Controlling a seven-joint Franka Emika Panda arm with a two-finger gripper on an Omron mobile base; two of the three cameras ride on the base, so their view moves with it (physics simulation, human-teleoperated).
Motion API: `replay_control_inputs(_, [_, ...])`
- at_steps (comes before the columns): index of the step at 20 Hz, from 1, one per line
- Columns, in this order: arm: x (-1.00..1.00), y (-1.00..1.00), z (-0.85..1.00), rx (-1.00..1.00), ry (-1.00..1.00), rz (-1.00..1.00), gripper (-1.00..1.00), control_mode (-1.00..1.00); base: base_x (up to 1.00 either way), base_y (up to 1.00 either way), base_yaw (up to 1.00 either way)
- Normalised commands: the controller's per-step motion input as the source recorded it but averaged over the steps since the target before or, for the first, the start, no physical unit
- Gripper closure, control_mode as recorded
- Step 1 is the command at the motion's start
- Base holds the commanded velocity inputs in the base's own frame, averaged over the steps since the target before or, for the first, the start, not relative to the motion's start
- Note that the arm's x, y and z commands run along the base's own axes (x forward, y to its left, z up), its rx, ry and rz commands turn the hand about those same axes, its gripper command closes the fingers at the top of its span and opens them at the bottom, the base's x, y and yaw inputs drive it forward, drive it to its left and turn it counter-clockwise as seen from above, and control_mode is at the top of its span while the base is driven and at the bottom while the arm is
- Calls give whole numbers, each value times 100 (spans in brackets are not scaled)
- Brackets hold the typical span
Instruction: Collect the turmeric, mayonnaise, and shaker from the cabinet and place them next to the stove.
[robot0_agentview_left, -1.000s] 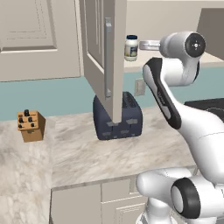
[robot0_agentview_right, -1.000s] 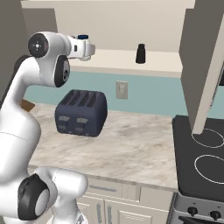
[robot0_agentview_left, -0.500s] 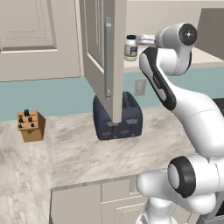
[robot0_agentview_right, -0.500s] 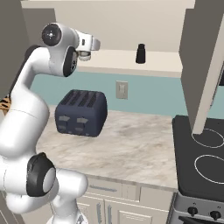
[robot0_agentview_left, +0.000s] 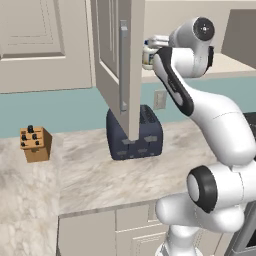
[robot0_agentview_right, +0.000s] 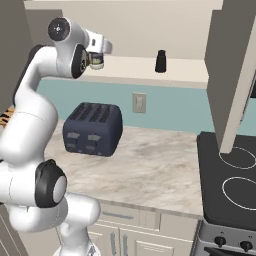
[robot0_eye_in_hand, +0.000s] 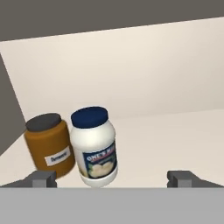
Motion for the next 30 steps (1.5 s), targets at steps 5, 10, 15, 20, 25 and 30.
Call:
replay_control_inputs(5, [14,15,0,0,1,0,-100,-100,0,0,0])
replay_control_inputs(10, [17,8,-5,0,0,0,-100,-100,0,0,0])
replay_control_inputs(15, [16,6,-30,-3,-3,0,-100,-100,0,0,0])
replay_control_inputs(20, [9,0,-7,0,-8,0,-100,-100,0,0,0])
replay_control_inputs(25, [8,0,3,0,-4,0,-100,-100,0,0,0])
replay_control_inputs(30, [11,0,0,0,-2,0,-100,-100,0,0,0])
